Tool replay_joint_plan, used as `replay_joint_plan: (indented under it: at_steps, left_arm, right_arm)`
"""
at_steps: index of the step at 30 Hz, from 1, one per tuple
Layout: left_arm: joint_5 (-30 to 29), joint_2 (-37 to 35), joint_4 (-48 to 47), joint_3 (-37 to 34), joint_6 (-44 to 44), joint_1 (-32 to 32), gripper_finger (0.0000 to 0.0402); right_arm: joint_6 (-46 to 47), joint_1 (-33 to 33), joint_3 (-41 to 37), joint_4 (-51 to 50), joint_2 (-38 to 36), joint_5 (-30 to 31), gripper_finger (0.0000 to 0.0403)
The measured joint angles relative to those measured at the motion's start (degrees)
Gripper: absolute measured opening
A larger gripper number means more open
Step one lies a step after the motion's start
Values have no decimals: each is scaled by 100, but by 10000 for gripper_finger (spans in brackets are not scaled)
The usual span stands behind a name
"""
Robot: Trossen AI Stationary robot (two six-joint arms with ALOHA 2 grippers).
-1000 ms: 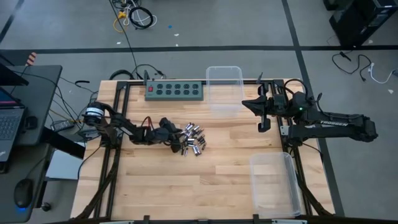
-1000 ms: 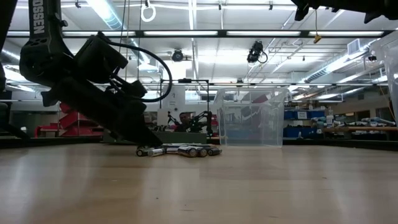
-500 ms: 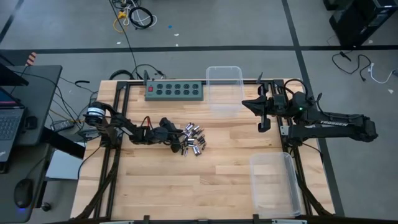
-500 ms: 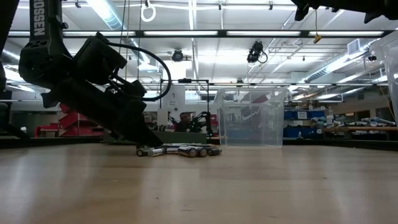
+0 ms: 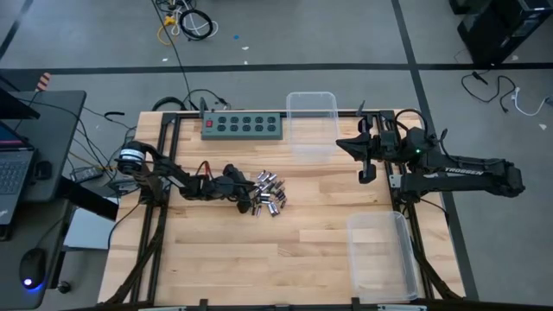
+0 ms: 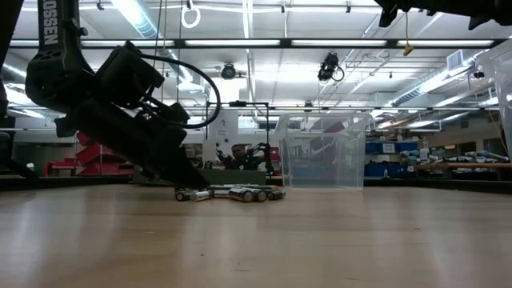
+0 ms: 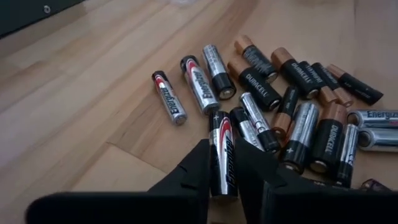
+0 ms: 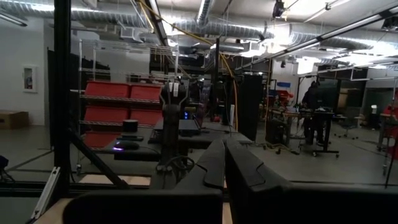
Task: Sort batteries
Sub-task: Put the silver battery into the top transparent bin
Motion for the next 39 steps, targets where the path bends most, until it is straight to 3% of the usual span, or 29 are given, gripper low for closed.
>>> replay_joint_plan:
  at_steps: [7,13,29,39]
  left_arm:
    - [-46,2,-84,0,294,9,159]
    - [-61,-2,-272,2,304,61,176]
    - [195,-9,-437,15,731,72,126]
    - [187,-4,-452,4,809,68,56]
  right_arm:
    - [7,2,0,0,-2,0,3]
    - [7,2,0,0,-2,0,3]
    - [7,2,0,-35,-2,0,3]
    - [10,2,0,-79,-2,-1,3]
